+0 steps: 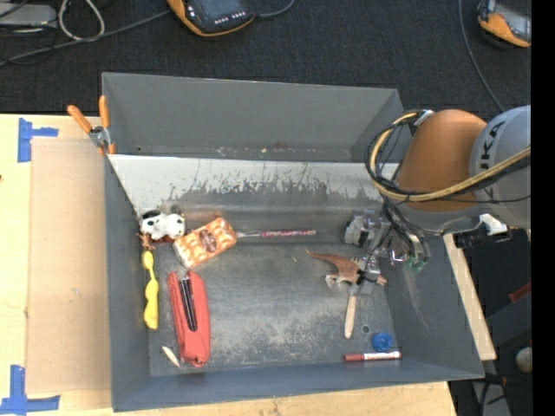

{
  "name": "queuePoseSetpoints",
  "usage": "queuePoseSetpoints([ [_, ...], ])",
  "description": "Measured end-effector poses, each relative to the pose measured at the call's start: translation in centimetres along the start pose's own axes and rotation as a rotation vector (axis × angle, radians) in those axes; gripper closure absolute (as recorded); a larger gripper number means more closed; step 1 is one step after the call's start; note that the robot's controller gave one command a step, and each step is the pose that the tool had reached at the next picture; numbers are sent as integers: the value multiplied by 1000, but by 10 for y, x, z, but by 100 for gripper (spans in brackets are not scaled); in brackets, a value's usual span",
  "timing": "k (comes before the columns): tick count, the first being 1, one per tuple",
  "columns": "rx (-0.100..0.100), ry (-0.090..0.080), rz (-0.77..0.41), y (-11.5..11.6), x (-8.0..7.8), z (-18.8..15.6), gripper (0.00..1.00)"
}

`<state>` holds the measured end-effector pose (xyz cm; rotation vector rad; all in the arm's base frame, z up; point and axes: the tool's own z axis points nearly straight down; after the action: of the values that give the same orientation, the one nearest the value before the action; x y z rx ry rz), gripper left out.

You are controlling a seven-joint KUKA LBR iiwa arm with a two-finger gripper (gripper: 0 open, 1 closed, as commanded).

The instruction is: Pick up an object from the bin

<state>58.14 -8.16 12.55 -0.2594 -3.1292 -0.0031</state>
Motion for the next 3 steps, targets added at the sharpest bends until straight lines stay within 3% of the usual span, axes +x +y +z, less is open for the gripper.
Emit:
queuePoseSetpoints([
  [1, 0, -3, -304, -13, 1, 30, 0],
  [2, 0, 2, -209, -17, 10, 56, 100],
  [3, 0, 2, -210, -17, 10, 56, 100],
])
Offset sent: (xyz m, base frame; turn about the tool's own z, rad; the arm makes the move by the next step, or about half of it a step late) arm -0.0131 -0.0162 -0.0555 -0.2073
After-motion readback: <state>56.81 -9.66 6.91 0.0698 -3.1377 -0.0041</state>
